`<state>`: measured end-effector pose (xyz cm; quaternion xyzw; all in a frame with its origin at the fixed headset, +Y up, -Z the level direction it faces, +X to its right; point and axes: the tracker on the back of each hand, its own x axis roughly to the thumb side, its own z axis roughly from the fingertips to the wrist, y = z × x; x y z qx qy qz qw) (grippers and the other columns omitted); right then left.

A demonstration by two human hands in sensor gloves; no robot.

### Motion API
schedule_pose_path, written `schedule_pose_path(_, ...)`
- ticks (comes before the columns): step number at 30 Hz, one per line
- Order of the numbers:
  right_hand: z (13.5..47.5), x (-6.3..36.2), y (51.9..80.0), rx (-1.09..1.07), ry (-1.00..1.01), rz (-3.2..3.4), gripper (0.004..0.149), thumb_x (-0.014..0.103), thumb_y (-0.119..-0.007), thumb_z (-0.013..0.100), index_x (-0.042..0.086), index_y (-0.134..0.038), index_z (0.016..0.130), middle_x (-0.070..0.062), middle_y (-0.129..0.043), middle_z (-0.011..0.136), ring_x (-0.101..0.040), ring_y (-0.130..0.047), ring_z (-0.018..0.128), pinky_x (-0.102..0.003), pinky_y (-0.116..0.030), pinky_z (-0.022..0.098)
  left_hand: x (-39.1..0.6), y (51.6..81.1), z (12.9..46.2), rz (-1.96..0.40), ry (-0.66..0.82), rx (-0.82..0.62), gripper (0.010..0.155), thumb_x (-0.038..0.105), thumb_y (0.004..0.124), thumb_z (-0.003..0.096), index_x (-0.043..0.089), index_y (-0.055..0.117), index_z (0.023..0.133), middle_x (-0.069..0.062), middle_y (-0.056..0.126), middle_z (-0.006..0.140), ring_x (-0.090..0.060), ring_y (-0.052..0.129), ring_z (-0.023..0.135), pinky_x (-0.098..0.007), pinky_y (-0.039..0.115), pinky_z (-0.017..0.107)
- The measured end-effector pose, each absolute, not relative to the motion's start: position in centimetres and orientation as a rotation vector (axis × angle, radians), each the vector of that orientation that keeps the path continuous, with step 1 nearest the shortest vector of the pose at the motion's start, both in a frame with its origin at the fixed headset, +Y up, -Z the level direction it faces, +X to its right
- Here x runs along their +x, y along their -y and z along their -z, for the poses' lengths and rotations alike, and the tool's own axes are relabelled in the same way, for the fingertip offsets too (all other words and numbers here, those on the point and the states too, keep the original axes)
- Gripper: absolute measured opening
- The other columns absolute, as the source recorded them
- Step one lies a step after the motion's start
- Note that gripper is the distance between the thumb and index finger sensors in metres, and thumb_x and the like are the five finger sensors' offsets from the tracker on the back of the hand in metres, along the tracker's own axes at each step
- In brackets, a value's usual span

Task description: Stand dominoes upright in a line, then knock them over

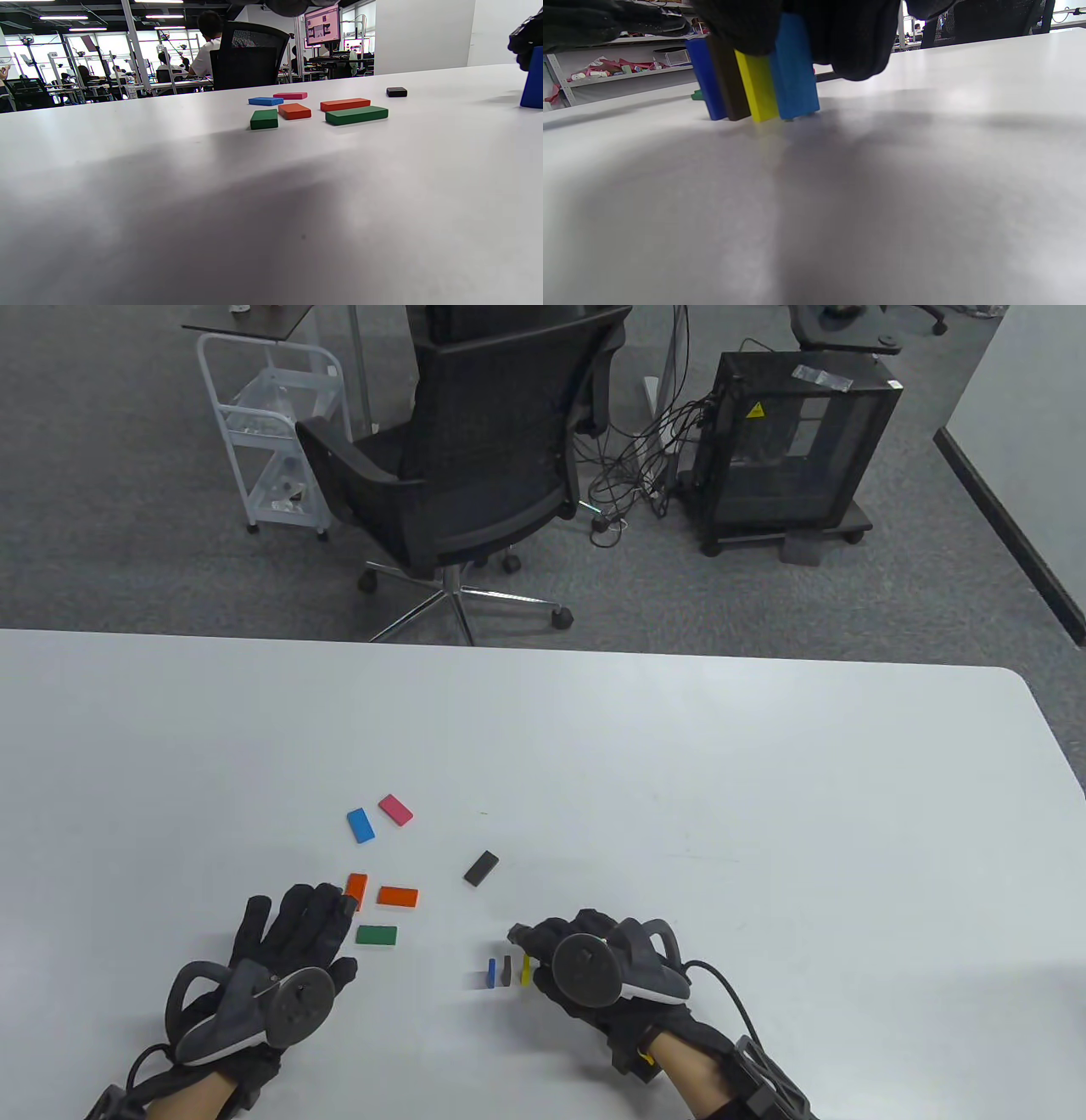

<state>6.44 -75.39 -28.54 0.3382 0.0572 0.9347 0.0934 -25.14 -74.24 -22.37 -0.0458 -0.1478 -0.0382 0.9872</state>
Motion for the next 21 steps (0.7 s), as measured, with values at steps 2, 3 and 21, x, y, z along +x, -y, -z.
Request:
schedule_pose_path(2, 28.50, 6.42, 75.39, 1.004, -0.168, -2.774, 0.056, 0.035, -0.076, 0.054, 0.024, -0.060, 0.107, -0.005, -0.072, 0.101, -0.025, -0.083, 0.086, -0.052, -0.053, 0.077, -25.12, 74.26, 22.38, 0.078, 0.297, -0.093, 0.067, 0.052, 0.040, 0.0695, 0.019, 0.034, 0.127, -0.010, 0.039, 0.135, -0.039, 0.033, 0.123, -0.060, 0.021, 0.087)
schedule_pose_path(3, 28.51, 6.41, 75.40, 1.003, -0.176, -2.781, 0.056, 0.035, -0.076, 0.054, 0.024, -0.060, 0.107, -0.005, -0.072, 0.101, -0.026, -0.083, 0.087, -0.052, -0.053, 0.077, -25.12, 74.26, 22.37, 0.078, 0.298, -0.093, 0.067, 0.052, 0.040, 0.0696, 0.018, 0.034, 0.127, -0.010, 0.039, 0.135, -0.039, 0.033, 0.123, -0.061, 0.021, 0.087)
schedule_pose_path(21, 28.37, 6.61, 75.76, 0.991, -0.265, -2.829, 0.070, 0.043, -0.077, 0.053, 0.019, -0.049, 0.113, -0.013, -0.062, 0.108, -0.030, -0.076, 0.093, -0.055, -0.049, 0.078, -25.03, 74.28, 22.37, 0.078, 0.310, -0.087, 0.067, 0.052, 0.040, 0.0696, 0.018, 0.034, 0.127, -0.011, 0.038, 0.135, -0.039, 0.032, 0.123, -0.060, 0.021, 0.087)
